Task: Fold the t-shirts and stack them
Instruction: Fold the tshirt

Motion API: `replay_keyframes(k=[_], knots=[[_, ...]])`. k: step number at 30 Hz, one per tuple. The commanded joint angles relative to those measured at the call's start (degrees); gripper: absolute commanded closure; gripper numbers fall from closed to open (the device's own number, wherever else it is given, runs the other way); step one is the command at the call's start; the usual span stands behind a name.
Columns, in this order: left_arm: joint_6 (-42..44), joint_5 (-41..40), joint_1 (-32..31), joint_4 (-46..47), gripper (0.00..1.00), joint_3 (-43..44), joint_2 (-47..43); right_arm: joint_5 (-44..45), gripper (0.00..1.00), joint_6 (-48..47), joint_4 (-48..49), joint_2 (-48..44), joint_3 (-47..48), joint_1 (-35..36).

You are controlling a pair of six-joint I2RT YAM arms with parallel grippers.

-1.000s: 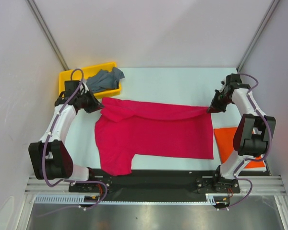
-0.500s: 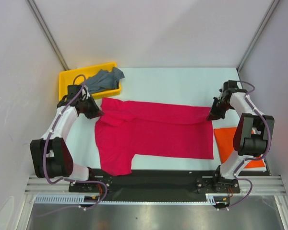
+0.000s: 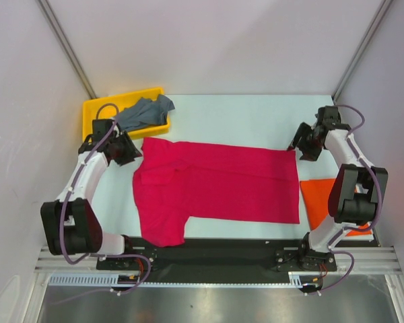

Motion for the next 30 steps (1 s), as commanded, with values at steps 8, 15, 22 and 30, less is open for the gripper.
replay_keyframes(k=[8, 15, 22, 30], knots=[[-0.6, 2.2, 0.1, 15.7, 0.56, 6.1, 13.6, -1.0, 0.41, 2.7, 8.9, 13.1, 12.8, -0.8], [-1.8, 3.0, -0.1, 18.3, 0.51, 7.7, 21.0, 1.4, 0.47, 0.6, 5.7, 18.4, 16.2, -0.8], [-1.8, 1.9, -1.4, 13.9, 0.55, 9.6, 20.9, 2.2, 0.42, -0.4, 1.1, 16.1, 12.8, -0.6], [-3.5, -9.9, -6.3, 3.5, 0.43, 4.3, 6.9, 0.2, 0.3, 1.8, -0.4, 3.4, 3.4, 0.6]])
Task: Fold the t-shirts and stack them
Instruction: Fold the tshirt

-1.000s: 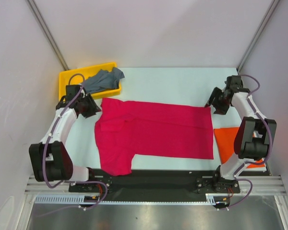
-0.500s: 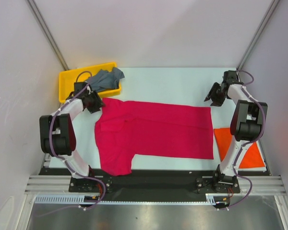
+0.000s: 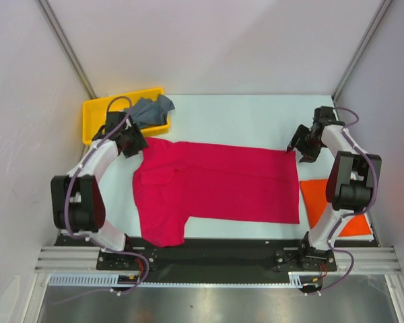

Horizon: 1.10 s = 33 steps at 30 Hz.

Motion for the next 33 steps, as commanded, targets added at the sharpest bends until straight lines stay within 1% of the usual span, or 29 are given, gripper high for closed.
replay_keyframes(k=[1, 2, 3, 4, 6, 7, 9, 10, 11, 12, 13, 14, 15, 18, 19, 20, 24, 29, 33], knots=[[-3.2, -4.5, -2.0, -6.8, 0.49, -3.0, -8.5, -3.5, 0.3, 0.8, -0.8, -9.1, -3.4, 0.9], [-4.1, -4.5, -2.1, -7.6, 0.52, -4.3, -9.7, -4.6, 0.31, 1.1, -0.1, -10.1, -5.2, 1.1], [-5.9, -4.4, -2.6, -7.9, 0.53, -7.3, -10.6, -5.6, 0.32, 1.2, 1.1, -11.4, -7.9, 1.4], [-6.9, -4.5, -2.7, -8.4, 0.59, -8.9, -11.7, -6.4, 0.32, 1.2, 1.4, -13.2, -9.2, 2.2], [-7.8, -4.5, -2.8, -7.1, 0.61, -13.7, -14.3, -6.8, 0.33, 1.0, 2.7, -14.6, -12.2, 2.9], [-7.8, -4.4, -2.8, -5.9, 0.67, -14.6, -14.6, -8.1, 0.33, 1.1, 2.9, -15.2, -12.8, 3.2], [-6.9, -4.4, -2.5, -5.2, 0.71, -15.1, -13.5, -9.2, 0.34, 1.2, 2.9, -15.3, -13.5, 3.2], [-6.4, -4.1, -2.3, -4.3, 0.71, -14.6, -12.7, -9.5, 0.34, 1.0, 2.9, -15.5, -14.1, 3.3], [-5.6, -3.8, -1.9, -3.6, 0.69, -14.1, -11.8, -9.6, 0.34, 0.9, 2.8, -16.1, -14.3, 3.3], [-3.7, -3.6, -1.3, -4.0, 0.68, -12.1, -9.0, -9.7, 0.34, 0.8, 2.9, -16.5, -14.6, 3.3], [-2.8, -2.5, -0.7, -4.5, 0.61, -11.4, -8.1, -9.5, 0.34, 0.6, 2.8, -16.8, -14.8, 3.3], [-2.0, -1.1, 1.5, -4.1, 0.58, -11.3, -7.4, -9.3, 0.34, 0.3, 2.7, -17.4, -14.9, 3.2], [-1.1, 0.3, 2.3, -3.4, 0.54, -11.7, -7.1, -9.2, 0.34, -0.1, 2.2, -17.5, -15.0, 3.2], [1.1, 3.0, 3.0, -2.1, 0.47, -13.5, -8.4, -9.1, 0.34, -0.5, 2.1, -18.4, -15.2, 2.8], [1.4, 3.4, 3.0, -1.0, 0.43, -14.3, -9.5, -9.1, 0.34, -0.5, 2.2, -18.7, -15.3, 2.7], [2.0, 4.6, 3.2, -0.5, 0.42, -15.6, -9.7, -9.2, 0.34, -0.5, 2.4, -18.9, -15.6, 2.6], [3.6, 6.9, 3.5, 1.1, 0.43, -15.8, -7.7, -10.8, 0.34, 0.0, 3.4, -18.9, -15.8, 2.5], [6.8, 6.7, 3.8, 2.5, 0.42, -14.6, -3.5, -10.7, 0.35, -0.7, 3.5, -18.1, -15.4, 2.5], [7.8, 8.2, 4.1, 3.6, 0.4, -14.1, -2.7, -11.2, 0.35, -0.8, 3.5, -17.6, -15.3, 2.4]])
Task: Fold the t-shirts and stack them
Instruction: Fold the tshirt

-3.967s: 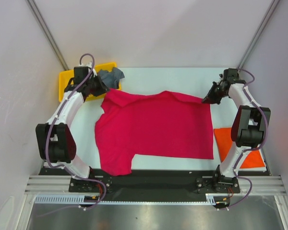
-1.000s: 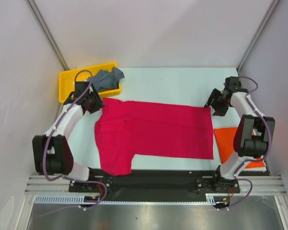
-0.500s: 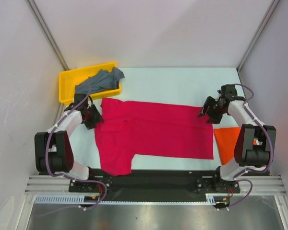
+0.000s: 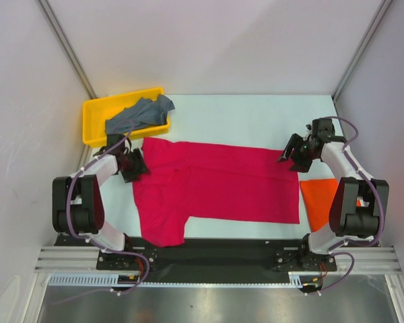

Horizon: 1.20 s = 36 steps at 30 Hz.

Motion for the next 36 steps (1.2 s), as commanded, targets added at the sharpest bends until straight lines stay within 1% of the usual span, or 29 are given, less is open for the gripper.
replay_keyframes(k=[1, 7, 8, 12, 13, 15, 16, 18, 20, 21, 22, 24, 25, 26, 28, 32, 33, 34, 36], knots=[[2.9, 2.5, 0.6, 2.7, 0.4, 1.4, 0.5, -1.0, 0.35, -0.9, 1.2, -0.3, 0.0, -0.2], [3.3, 4.4, 0.6, 4.0, 0.38, 1.0, 2.1, -1.4, 0.35, -0.8, 1.7, 0.1, -0.4, -0.2], [3.4, 5.0, 0.6, 3.6, 0.41, 1.2, 2.2, -1.6, 0.36, -0.8, 1.7, 0.5, -0.1, -0.2], [2.9, 5.1, 0.6, 3.3, 0.43, 0.4, 0.6, -1.9, 0.35, -0.8, 1.9, 0.8, 0.0, -0.2], [2.8, 5.2, 0.6, 3.1, 0.47, 0.3, 0.3, -1.9, 0.36, -0.5, 1.9, 0.8, 0.1, -0.2], [2.4, 5.6, 0.5, 2.8, 0.5, -0.1, -0.8, -1.9, 0.36, -0.2, 1.8, 1.0, -0.4, -0.3], [2.2, 5.8, 0.5, 2.8, 0.53, -0.3, -1.3, -2.0, 0.36, 0.3, 1.9, 0.9, -0.7, -0.3], [1.7, 6.5, 0.6, 2.7, 0.56, -0.8, -2.4, -3.0, 0.39, 1.4, 3.1, 0.6, -2.1, -0.8], [1.4, 6.5, 0.6, 2.4, 0.62, -1.0, -2.8, -4.0, 0.44, 3.4, 4.7, 1.1, -4.3, -2.1], [1.4, 6.6, 0.5, 2.4, 0.64, -1.3, -3.2, -4.3, 0.48, 3.9, 5.1, 1.2, -4.8, -2.3], [1.3, 6.5, 0.6, 2.3, 0.71, -1.4, -3.3, -4.1, 0.5, 4.2, 5.2, 1.5, -5.2, -2.5], [1.5, 6.5, 0.6, 1.7, 0.78, -1.0, -3.2, -3.3, 0.55, 5.4, 5.6, 2.5, -5.7, -2.9], [1.7, 6.5, 0.6, 1.6, 0.85, -0.8, -3.2, -2.8, 0.57, 6.0, 5.8, 2.9, -5.7, -3.2], [1.7, 6.5, 0.6, 1.6, 0.87, -0.7, -3.2, -2.6, 0.62, 6.4, 6.0, 3.7, -6.0, -3.8], [1.9, 6.5, 0.5, 1.5, 0.9, -0.5, -3.1, -2.1, 0.66, 7.9, 6.2, 4.7, -6.2, -4.2], [2.0, 6.5, 0.5, 1.6, 0.9, -0.5, -2.5, -0.6, 0.67, 8.4, 5.8, 5.1, -6.6, -4.6], [2.2, 6.3, 0.5, 1.6, 0.86, -0.6, -2.4, -0.5, 0.66, 8.3, 5.8, 4.9, -6.8, -4.6], [2.2, 6.2, 0.5, 1.4, 0.79, -0.5, -2.2, -0.6, 0.65, 8.2, 5.8, 4.9, -6.8, -4.6], [2.3, 5.5, 0.6, 1.2, 0.75, -0.4, -1.3, -0.7, 0.64, 8.1, 5.7, 4.7, -6.9, -4.6]])
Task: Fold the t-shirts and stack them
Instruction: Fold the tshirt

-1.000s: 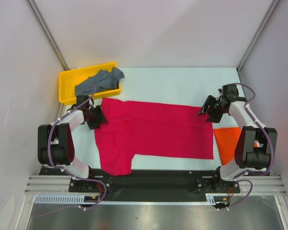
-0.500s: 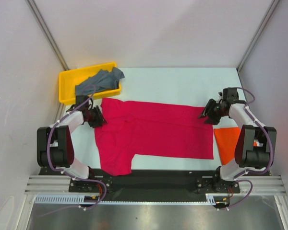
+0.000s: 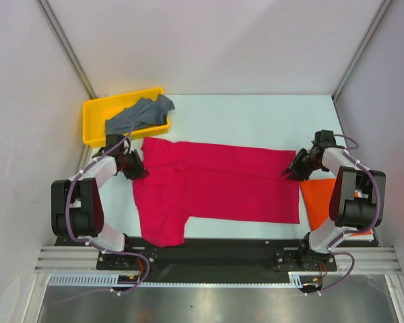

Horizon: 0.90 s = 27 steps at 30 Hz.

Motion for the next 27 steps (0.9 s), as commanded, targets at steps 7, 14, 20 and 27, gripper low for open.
replay_keyframes(k=[7, 14, 20, 27], knots=[[1.3, -0.4, 0.5, 0.0, 0.83, 0.4, 1.9, 1.7, 0.64, 1.4, 0.7, -0.3, -0.9, -0.3], [2.2, -1.4, 0.5, -0.4, 1.0, 0.8, 3.1, 3.8, 0.65, 1.3, 0.0, 0.3, -0.7, -0.3], [1.9, -0.7, 0.5, -1.1, 1.0, 1.6, 0.9, 6.4, 0.65, 1.0, 0.0, -1.0, -1.3, -0.9], [0.8, 1.1, 0.4, -2.5, 1.0, 3.1, -1.6, 9.0, 0.64, 0.9, -0.1, 0.1, -0.4, -1.3]])
